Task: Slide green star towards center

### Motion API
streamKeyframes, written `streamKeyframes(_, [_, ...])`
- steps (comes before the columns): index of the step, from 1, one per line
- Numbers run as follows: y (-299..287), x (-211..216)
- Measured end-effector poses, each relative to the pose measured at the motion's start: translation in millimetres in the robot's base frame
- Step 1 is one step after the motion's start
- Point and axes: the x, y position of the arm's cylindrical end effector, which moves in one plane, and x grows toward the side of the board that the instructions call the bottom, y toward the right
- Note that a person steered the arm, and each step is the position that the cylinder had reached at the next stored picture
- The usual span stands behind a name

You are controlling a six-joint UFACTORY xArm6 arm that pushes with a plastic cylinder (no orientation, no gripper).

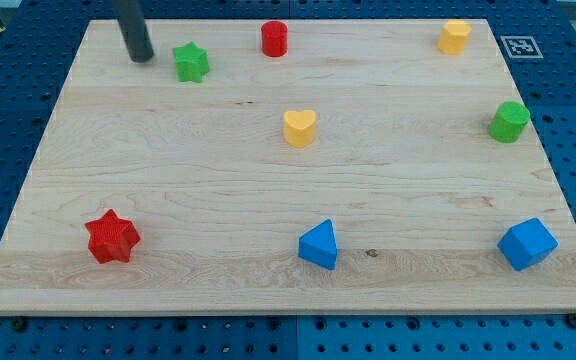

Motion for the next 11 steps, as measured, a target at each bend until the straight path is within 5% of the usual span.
streamKeyframes(2, [46,-9])
streamKeyframes(5, [115,98])
streamKeyframes(7, [67,39])
streamKeyframes(9, [135,33])
streamKeyframes(11, [147,105])
